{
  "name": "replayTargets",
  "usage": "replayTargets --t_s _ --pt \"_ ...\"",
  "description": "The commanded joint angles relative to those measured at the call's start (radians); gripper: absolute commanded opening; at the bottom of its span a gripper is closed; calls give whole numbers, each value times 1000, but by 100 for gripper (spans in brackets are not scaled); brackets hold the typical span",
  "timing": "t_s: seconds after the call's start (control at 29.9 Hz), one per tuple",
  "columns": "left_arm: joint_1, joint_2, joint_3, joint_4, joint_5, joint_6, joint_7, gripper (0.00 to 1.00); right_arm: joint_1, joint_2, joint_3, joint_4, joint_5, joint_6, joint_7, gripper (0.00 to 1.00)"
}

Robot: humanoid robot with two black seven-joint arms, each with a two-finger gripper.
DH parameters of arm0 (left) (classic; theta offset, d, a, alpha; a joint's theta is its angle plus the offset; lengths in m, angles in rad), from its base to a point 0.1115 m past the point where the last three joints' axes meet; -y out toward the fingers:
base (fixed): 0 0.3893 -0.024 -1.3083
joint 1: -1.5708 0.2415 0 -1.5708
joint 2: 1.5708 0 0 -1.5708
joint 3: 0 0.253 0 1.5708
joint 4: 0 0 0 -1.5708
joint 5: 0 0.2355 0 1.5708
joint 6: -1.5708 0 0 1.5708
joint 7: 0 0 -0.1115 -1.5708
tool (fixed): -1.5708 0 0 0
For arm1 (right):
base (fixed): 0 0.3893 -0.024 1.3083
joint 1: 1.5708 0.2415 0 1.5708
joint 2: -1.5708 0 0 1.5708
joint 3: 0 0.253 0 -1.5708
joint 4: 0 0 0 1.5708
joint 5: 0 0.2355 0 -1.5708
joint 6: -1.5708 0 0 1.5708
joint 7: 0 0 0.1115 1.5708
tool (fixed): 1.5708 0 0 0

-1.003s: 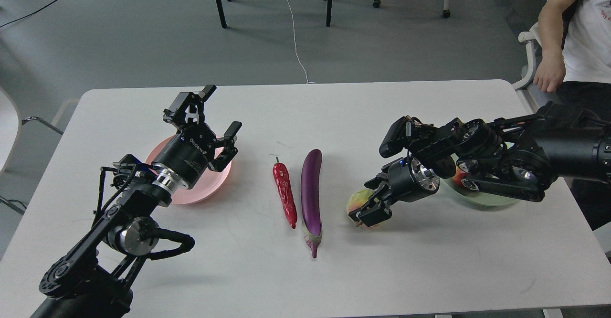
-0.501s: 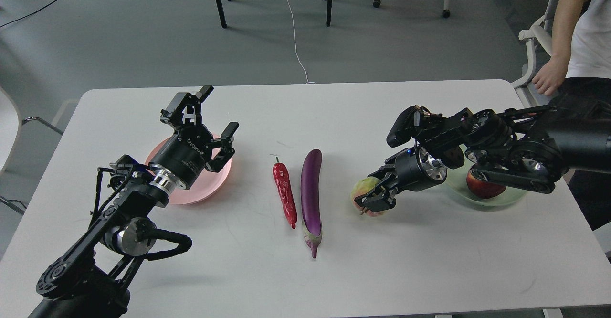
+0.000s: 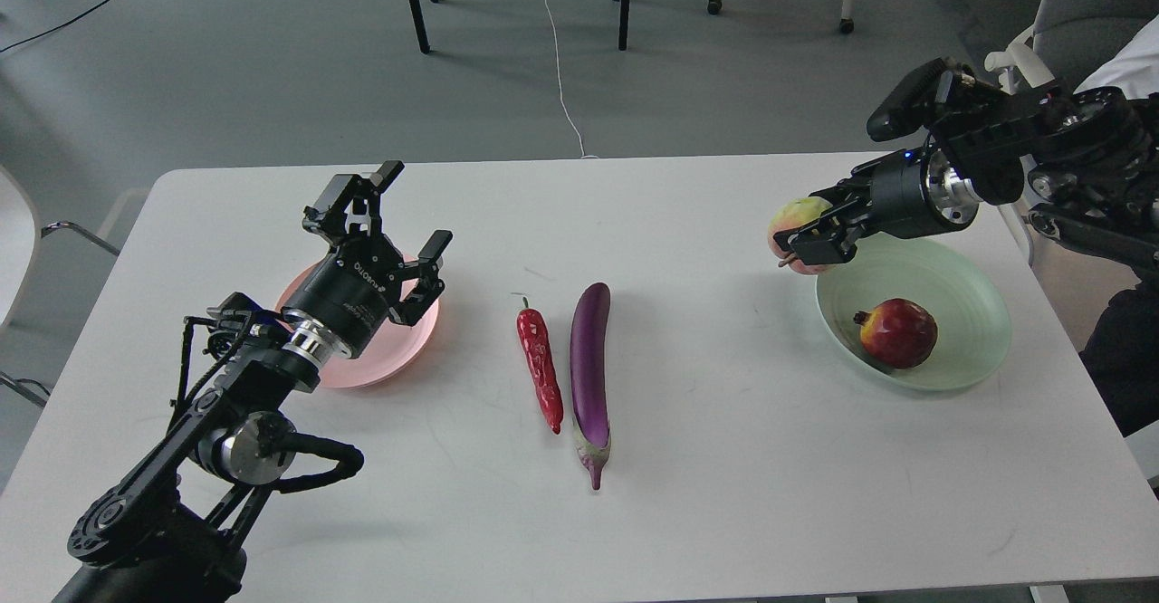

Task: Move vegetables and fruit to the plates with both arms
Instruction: 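Lift the peach and lower it onto the green plate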

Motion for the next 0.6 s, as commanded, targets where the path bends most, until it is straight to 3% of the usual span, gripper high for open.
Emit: replayTargets --t_s 0.0,0.57 --pt "4 -3 3 0 0 0 0 98 -13 -38 -3 -8 0 -4 0 40" --pt "9 -8 3 -1 2 0 0 98 -78 -195 -6 -30 -39 -33 0 41"
